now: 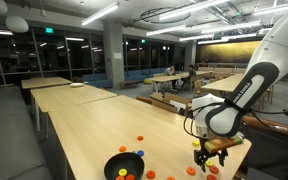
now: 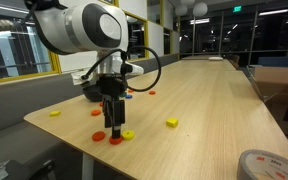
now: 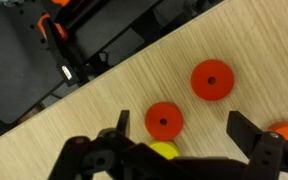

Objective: Put the round yellow, orange, blue blocks and another orange block in the black bowl respectively

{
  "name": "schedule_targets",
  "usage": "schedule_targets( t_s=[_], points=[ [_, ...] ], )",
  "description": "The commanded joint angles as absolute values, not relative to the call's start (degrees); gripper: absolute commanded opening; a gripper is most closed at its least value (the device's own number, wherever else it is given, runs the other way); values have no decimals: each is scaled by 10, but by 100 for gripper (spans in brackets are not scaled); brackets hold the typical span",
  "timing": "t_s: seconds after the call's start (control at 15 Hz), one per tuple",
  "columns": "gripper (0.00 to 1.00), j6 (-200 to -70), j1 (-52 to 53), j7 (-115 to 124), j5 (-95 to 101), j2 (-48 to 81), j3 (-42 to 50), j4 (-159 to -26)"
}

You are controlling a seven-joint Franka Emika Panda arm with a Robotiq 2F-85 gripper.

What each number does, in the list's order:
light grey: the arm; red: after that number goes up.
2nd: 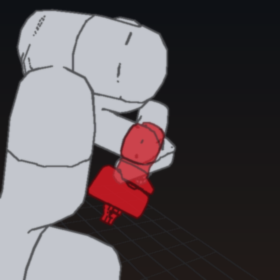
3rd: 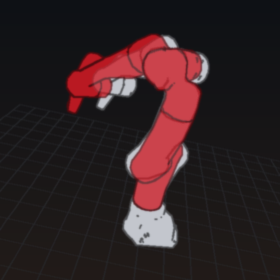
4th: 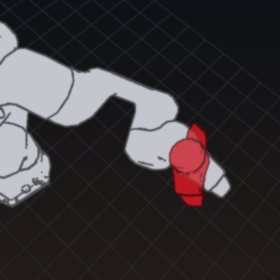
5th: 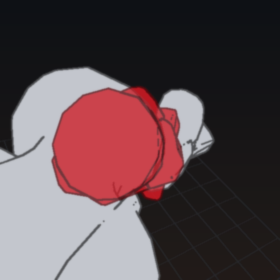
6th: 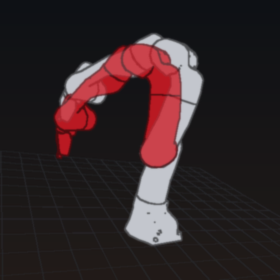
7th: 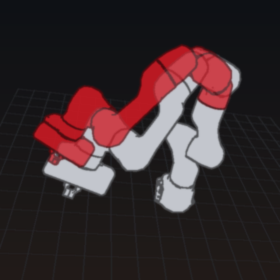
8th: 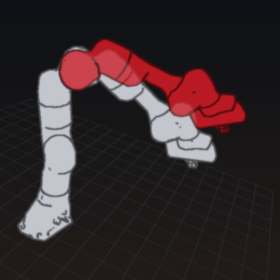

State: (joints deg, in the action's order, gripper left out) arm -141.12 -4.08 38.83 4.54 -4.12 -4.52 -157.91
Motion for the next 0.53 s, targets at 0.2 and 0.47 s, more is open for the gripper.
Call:
schedule_targets(
  t_s=[0.2,0.47],
  points=[
    [100,-1453,-37,520,141,-30,-35,-1579],
    [100,-1506,-40,564,149,-5,-20,-1579]
  ],
)
